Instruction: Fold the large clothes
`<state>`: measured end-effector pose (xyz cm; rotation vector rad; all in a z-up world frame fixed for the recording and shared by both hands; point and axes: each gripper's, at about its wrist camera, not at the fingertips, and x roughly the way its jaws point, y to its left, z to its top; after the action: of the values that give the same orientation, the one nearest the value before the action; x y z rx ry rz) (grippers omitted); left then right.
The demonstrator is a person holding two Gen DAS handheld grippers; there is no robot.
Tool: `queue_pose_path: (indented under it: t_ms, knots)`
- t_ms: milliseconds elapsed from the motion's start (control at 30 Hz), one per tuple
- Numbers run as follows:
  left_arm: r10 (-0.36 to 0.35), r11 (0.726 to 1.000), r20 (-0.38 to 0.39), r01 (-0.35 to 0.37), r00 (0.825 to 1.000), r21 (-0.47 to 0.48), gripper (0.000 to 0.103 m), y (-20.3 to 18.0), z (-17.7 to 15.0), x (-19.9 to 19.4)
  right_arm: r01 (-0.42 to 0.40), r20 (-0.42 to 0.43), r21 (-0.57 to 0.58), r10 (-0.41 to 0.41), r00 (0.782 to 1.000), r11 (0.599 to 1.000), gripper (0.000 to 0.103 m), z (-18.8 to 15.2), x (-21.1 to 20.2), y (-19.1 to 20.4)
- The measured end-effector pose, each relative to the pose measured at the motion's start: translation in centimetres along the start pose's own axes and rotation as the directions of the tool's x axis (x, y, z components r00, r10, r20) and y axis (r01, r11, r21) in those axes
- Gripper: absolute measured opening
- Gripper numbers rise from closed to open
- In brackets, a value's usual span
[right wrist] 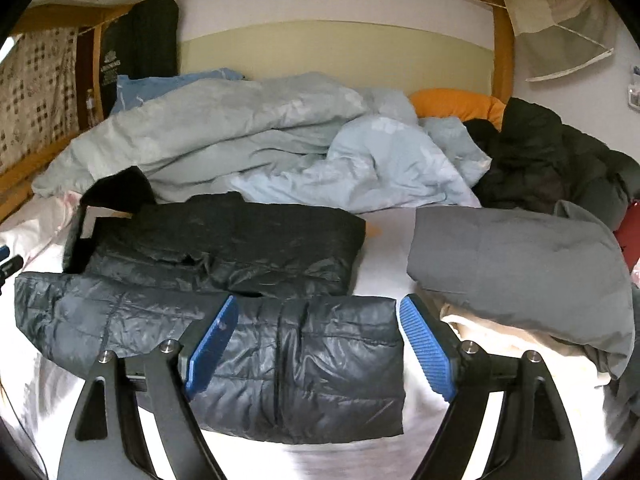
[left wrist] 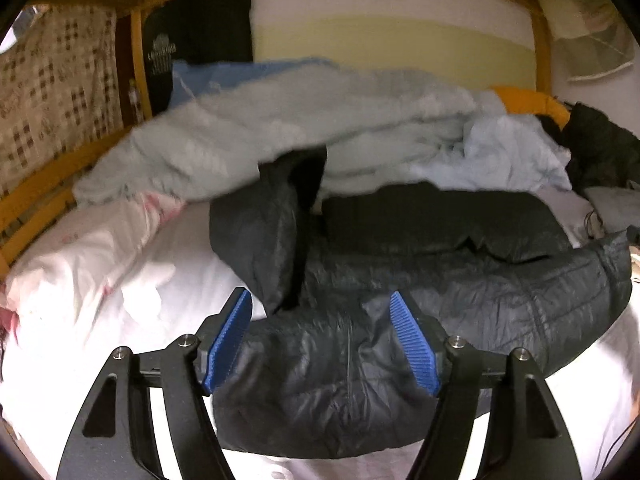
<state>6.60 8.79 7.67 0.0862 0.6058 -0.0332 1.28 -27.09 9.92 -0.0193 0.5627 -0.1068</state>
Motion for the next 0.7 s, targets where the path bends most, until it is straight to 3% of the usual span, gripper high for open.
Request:
queue_pose_path:
  t_ms: [200,333,400,567,600,700]
  knots:
    - [0.005,0.998,-0.101,-0.011,0.995,-0.062,0.071,1.4,-0.8,2.8,0.002,-0.036,0.01,-0.002,0.999,1.0,0.085,-0.1,1.1,-0.1]
    - [-0.042,0.988,-0.147,0.019,0.988,-0.151,0.071,2.7,-1.3,3.8,0.002,-0.034,-0.013,-0.002,0.999,1.0,0.085,-0.3,1.1,0.3]
    - [-0.046,0.989,-0.159,0.022,0.986,-0.149,0.071,2.9,-1.4,4.3,-0.002,-0.036,-0.016,0.002,0.999,1.0,0.085,-0.4,1.1,0.4]
    - [0.023,0.992,-0.205,-0.048,0.978,-0.119,0.071,3.6,-2.0,5.7,-0.058,-0.081,0.014,0.059,0.995,0.998,0.084,-0.9,1.5,0.0]
    - [0.036,0.991,-0.216,-0.064,0.976,-0.121,0.071,3.9,-2.2,5.9,-0.062,-0.082,0.017,0.063,0.995,0.998,0.083,-0.9,1.5,-0.1]
    - [0.079,0.987,-0.243,-0.11,0.967,-0.114,0.071,4.8,-2.9,6.7,-0.069,-0.095,0.004,0.069,0.993,0.998,0.056,-1.2,1.8,-0.3]
